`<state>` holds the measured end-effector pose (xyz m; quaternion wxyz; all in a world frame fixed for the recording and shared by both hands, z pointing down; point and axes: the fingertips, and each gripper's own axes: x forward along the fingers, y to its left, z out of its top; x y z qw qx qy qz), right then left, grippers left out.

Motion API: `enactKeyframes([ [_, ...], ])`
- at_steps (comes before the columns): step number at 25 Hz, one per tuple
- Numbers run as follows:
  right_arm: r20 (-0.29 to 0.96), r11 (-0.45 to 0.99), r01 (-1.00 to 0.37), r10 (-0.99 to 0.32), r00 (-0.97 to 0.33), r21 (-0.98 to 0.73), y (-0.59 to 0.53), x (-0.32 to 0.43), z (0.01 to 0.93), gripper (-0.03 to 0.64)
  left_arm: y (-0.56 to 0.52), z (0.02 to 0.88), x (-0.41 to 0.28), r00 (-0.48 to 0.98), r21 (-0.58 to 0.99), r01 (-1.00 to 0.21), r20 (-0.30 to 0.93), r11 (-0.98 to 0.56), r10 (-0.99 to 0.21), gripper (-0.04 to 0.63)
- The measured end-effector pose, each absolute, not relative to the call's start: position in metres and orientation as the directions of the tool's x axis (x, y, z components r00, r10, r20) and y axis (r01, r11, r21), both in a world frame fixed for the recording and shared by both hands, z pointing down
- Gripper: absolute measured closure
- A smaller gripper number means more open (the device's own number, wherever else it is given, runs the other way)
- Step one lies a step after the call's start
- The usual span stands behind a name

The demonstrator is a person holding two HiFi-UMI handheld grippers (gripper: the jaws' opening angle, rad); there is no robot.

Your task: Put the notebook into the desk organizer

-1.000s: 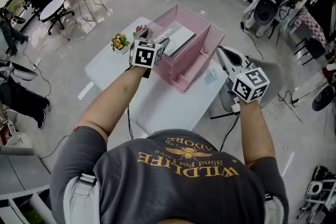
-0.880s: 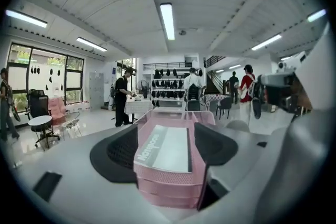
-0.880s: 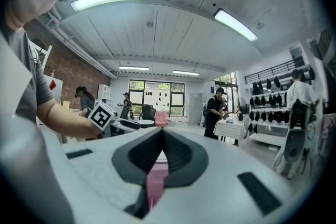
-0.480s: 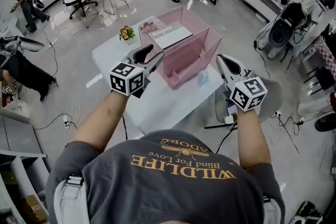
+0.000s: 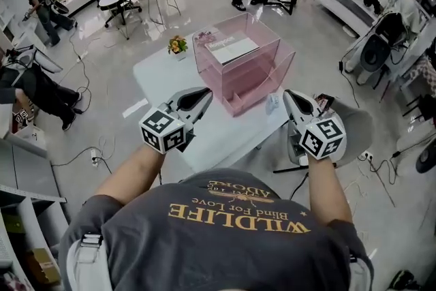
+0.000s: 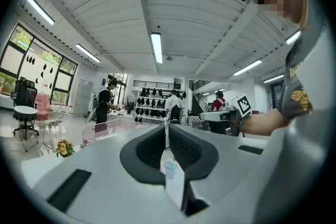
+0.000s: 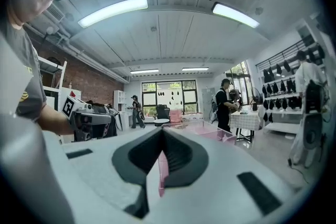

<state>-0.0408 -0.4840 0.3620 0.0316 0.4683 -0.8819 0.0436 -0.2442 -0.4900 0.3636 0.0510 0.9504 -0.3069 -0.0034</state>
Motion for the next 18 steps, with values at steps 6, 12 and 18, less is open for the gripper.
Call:
enactKeyframes([
  [6, 0.072, 0.483, -0.874, -0.871, -0.486, -0.059, -0.483, -0.084, 0.365, 0.617, -0.501, 0.386, -0.293, 0.871, 0.122, -0.490, 0.046, -0.863, -0.489, 0.595],
  [12, 0.058, 0.450, -0.890, -0.889, -0.455, -0.076, -0.478, -0.120, 0.362, 0.617, -0.520, 0.374, -0.332, 0.881, 0.110, -0.472, 0.016, -0.875, -0.473, 0.595],
  [18, 0.063, 0.449, -0.891, -0.889, -0.453, -0.071, -0.478, -0.107, 0.360, 0.617, -0.520, 0.375, -0.325, 0.877, 0.118, -0.475, -0.018, -0.872, -0.481, 0.595],
])
